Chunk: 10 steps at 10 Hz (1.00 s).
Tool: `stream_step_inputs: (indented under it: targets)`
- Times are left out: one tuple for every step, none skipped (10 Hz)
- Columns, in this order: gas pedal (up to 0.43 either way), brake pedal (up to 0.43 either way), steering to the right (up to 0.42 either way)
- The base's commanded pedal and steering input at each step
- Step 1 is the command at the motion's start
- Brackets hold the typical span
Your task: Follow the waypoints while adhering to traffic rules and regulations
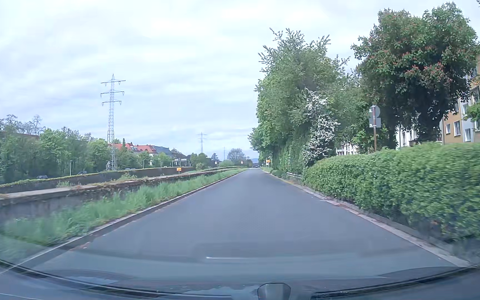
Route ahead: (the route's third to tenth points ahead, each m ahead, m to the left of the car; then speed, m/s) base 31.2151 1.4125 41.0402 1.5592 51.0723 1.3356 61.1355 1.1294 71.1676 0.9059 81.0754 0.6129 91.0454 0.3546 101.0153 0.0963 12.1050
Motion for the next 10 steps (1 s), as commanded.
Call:
stream_step_inputs:
  targets:
    - [0.098, 0.000, 0.000]
    - [0.098, 0.000, 0.000]
    - [0.098, 0.000, 0.000]
    - [0.098, 0.000, 0.000]
    - [0.098, 0.000, 0.000]
    - [0.098, 0.000, 0.000]
    - [0.098, 0.000, 0.000]
    - [0.098, 0.000, 0.001]
    - [0.098, 0.000, 0.000]
    - [0.098, 0.000, 0.001]
